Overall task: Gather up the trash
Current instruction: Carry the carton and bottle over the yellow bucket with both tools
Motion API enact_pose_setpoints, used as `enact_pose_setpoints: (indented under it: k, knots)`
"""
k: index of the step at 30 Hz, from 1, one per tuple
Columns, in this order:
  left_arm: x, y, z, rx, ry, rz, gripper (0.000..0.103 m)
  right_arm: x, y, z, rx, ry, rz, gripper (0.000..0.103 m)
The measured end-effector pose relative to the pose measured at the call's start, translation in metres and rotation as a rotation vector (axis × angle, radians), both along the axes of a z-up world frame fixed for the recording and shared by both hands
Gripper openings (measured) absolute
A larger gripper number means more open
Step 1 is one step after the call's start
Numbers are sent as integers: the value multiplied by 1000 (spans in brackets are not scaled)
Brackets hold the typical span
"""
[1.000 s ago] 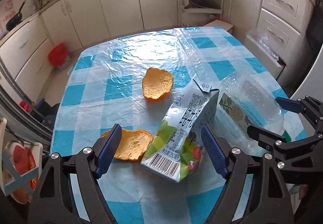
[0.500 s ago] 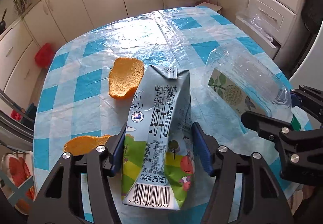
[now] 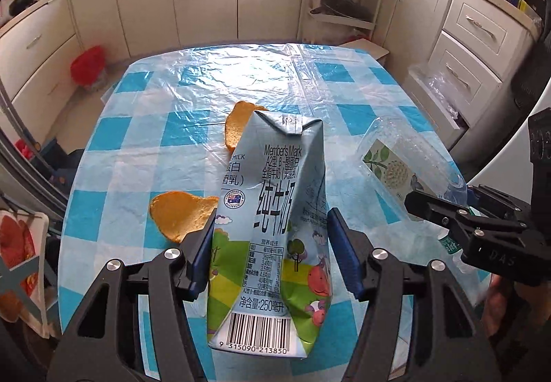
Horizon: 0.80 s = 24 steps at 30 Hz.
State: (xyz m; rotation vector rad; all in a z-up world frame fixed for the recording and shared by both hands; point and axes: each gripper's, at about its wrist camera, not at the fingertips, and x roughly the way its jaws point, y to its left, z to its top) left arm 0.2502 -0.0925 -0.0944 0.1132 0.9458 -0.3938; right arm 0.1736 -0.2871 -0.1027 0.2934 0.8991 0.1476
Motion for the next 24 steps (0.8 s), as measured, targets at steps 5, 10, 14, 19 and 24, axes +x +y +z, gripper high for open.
enact_pose_setpoints:
  k: [5, 10, 14, 19, 24]
  knots:
    - [-14, 11, 4, -24, 2, 16, 58, -10, -3, 4, 25, -21, -11, 58]
    - [-24, 13, 13, -39, -5, 13, 58, -19, -9, 13, 37, -56, -26, 58]
    - [-32, 5, 24, -53, -23, -7, 58, -26, -21, 20, 45, -79, -48, 58]
    - [-40, -8, 33, -74, -34, -37, 58, -38, -40, 25, 55, -101, -98, 58]
    - [-48, -27, 37, -87, -37, -71, 58, -52, -64, 23, 70, -105, -157, 58]
